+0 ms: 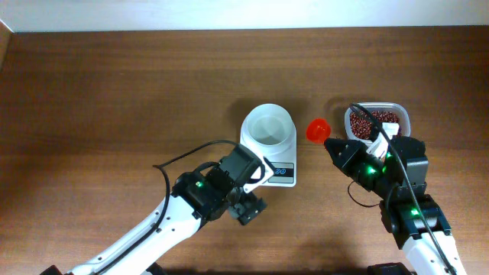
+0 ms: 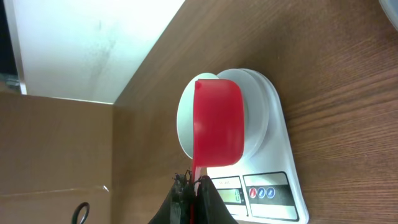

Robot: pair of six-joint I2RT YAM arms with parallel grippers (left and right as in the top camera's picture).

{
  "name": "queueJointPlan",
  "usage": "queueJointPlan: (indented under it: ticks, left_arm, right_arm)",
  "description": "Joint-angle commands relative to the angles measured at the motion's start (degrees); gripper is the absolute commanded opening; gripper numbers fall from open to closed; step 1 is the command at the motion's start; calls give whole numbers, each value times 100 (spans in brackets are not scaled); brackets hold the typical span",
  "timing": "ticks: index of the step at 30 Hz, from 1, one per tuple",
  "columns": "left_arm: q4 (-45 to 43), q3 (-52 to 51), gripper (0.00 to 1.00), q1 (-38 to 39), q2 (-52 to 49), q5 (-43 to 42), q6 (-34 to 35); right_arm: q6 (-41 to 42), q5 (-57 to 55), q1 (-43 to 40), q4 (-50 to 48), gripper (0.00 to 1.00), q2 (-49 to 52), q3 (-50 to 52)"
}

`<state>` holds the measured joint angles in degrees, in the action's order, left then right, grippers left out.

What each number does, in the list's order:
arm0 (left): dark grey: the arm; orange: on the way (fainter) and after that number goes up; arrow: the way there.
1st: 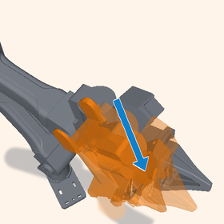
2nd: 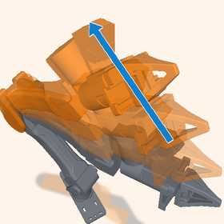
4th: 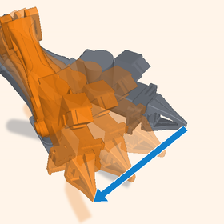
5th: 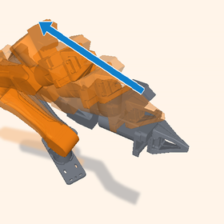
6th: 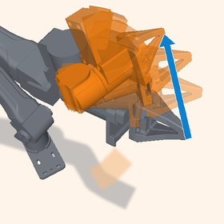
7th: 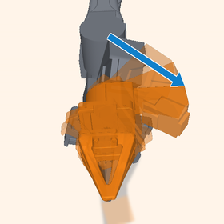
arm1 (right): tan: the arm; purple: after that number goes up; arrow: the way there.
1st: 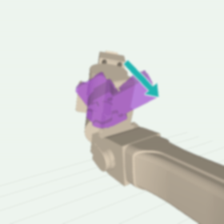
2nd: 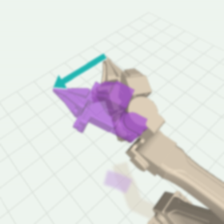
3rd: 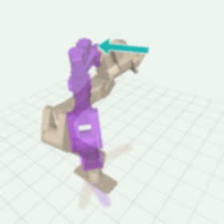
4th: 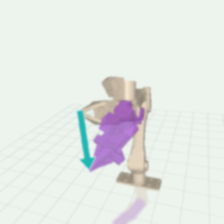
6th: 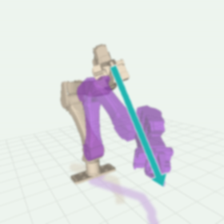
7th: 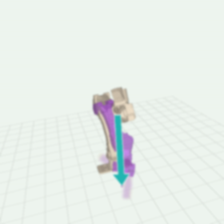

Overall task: Scoop and weigh 50g on scale
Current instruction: 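Pull the left gripper back from the scale to the left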

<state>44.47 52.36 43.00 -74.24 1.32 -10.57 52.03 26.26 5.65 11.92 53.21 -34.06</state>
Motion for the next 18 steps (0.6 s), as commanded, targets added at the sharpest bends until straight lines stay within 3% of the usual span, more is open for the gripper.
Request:
queueJointPlan:
  ticks: [1,4,10,18]
  left_arm:
    - [328,210,99,-153,168,-111,-1307]
    - [780,525,99,-566,286,-116,-1316]
    - [833,599,99,-1123,529,-109,-1316]
    - [835,599,99,-1182,525,-256,-1272]
  right_arm:
    - [-87,107,-48,-15,4,0,-116]
    - [-238,302,-48,-13,4,0,-116]
    - [-232,494,-48,2,4,-2,-114]
    - [-535,785,-48,7,4,-2,-114]
